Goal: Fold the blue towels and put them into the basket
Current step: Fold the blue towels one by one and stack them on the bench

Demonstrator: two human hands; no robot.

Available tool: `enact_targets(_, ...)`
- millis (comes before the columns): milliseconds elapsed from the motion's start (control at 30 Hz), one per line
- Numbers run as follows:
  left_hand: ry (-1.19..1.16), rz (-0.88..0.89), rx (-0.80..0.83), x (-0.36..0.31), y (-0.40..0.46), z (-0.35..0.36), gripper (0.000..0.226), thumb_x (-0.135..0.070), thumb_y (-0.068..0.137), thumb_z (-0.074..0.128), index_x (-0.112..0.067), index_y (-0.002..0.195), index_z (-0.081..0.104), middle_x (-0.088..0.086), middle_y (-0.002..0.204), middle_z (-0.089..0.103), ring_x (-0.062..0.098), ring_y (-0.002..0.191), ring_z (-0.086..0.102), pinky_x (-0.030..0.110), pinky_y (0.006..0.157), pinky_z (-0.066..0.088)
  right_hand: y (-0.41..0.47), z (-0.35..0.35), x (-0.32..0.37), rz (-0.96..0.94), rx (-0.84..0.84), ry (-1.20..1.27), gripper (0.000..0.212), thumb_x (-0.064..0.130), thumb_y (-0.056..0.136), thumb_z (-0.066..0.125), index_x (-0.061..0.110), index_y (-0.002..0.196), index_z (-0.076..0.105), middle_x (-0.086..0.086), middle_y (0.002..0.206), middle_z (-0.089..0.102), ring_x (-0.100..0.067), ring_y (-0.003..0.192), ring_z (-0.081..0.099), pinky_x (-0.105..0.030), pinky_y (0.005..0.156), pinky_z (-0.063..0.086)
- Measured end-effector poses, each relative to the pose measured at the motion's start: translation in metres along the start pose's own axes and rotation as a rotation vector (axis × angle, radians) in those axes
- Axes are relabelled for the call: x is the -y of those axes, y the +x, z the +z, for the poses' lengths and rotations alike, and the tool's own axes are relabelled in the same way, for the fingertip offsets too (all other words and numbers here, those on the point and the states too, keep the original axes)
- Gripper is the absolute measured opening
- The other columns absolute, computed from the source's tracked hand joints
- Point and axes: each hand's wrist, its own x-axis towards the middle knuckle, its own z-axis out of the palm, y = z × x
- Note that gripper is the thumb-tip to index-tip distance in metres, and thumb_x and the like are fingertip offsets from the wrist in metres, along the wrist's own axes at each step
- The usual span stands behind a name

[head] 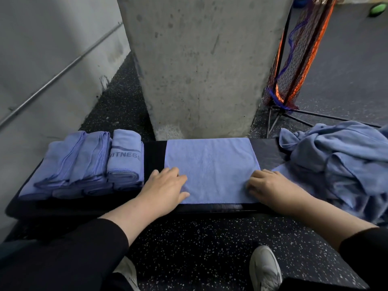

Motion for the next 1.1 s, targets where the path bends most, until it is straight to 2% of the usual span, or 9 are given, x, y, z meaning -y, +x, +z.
enact_targets(100,-0.042,0.067,0.03,0.006,-0.009,0.005,0.057,-0.065,0.095,0.046,-0.03,0.139,0.048,-0.007,0.124,0.044,0.018,0.116,0.044,0.037,0.096,0.037,-0.011,-0.003,-0.008,-0.057,0.082,0.095,0.037,0.066,0.084,0.05,0.037,0.105,0.06,0.015,0.109,0.054,-0.01,0.1,0.054,-0.035,0.083,0.045)
enact_targets(200,-0.075,0.103,0.021,0.013,-0.016,0.008,0.065,-0.069,0.092,0.048,-0.034,0.146,0.043,-0.01,0.126,0.041,0.015,0.118,0.042,0.037,0.1,0.036,-0.017,-0.003,-0.014,-0.085,0.064,0.147,0.033,0.061,0.083,0.056,0.038,0.108,0.06,0.018,0.113,0.054,-0.009,0.105,0.055,-0.036,0.084,0.047)
enact_targets(300,-0.109,0.13,-0.057,0.017,-0.018,0.014,0.047,-0.06,0.094,0.052,-0.033,0.132,0.056,-0.011,0.12,0.047,0.014,0.111,0.047,0.036,0.095,0.038,-0.016,0.0,-0.014,-0.087,-0.028,0.118,0.026,0.051,0.084,0.055,0.036,0.104,0.062,0.016,0.108,0.057,-0.013,0.1,0.059,-0.038,0.079,0.051)
enact_targets(433,-0.081,0.195,-0.2,0.015,-0.015,0.022,0.012,-0.037,0.095,0.061,-0.026,0.095,0.067,-0.01,0.094,0.056,0.016,0.089,0.057,0.033,0.078,0.044,-0.008,0.004,-0.005,-0.05,-0.092,0.087,0.015,0.038,0.083,0.049,0.027,0.086,0.057,0.009,0.09,0.056,-0.02,0.082,0.057,-0.039,0.069,0.048)
enact_targets(633,-0.321,-0.025,-0.138,0.004,0.001,0.01,0.023,-0.028,0.107,0.038,-0.021,0.089,0.05,-0.008,0.089,0.054,0.02,0.088,0.052,0.037,0.081,0.038,0.011,-0.009,-0.005,0.281,-0.182,0.35,0.012,0.014,0.092,0.059,0.019,0.1,0.052,0.001,0.076,0.067,-0.026,0.07,0.06,-0.039,0.066,0.047)
enact_targets(833,-0.343,-0.132,-0.082,0.006,0.019,-0.007,0.038,-0.043,0.106,0.034,-0.024,0.074,0.032,-0.006,0.084,0.049,0.02,0.084,0.047,0.039,0.08,0.034,0.029,-0.013,-0.006,0.228,0.089,0.305,0.041,0.015,0.084,0.068,0.025,0.12,0.052,0.003,0.095,0.064,-0.021,0.085,0.06,-0.029,0.07,0.036)
enact_targets(967,-0.315,-0.106,-0.154,0.012,0.025,-0.007,0.028,-0.04,0.101,0.053,-0.02,0.087,0.041,-0.005,0.09,0.052,0.021,0.087,0.05,0.036,0.077,0.033,0.036,-0.017,-0.012,0.227,0.021,0.272,0.011,0.014,0.086,0.066,0.022,0.094,0.065,0.001,0.084,0.067,-0.022,0.081,0.061,-0.025,0.065,0.033)
enact_targets(1033,-0.402,-0.117,-0.21,0.019,0.024,-0.01,0.02,-0.026,0.1,0.056,-0.019,0.088,0.041,-0.005,0.083,0.052,0.025,0.082,0.054,0.038,0.067,0.034,0.036,-0.017,-0.015,0.178,-0.058,0.298,0.014,0.011,0.088,0.065,0.016,0.077,0.058,0.001,0.075,0.061,-0.022,0.073,0.057,-0.023,0.062,0.032)
enact_targets(1100,-0.447,-0.151,-0.269,0.029,0.023,-0.013,0.009,-0.015,0.099,0.052,-0.02,0.093,0.046,-0.004,0.075,0.053,0.024,0.071,0.053,0.039,0.059,0.033,0.034,-0.018,-0.02,0.15,-0.075,0.317,0.011,0.011,0.091,0.061,0.008,0.08,0.06,-0.003,0.077,0.062,-0.024,0.075,0.057,-0.029,0.067,0.038)
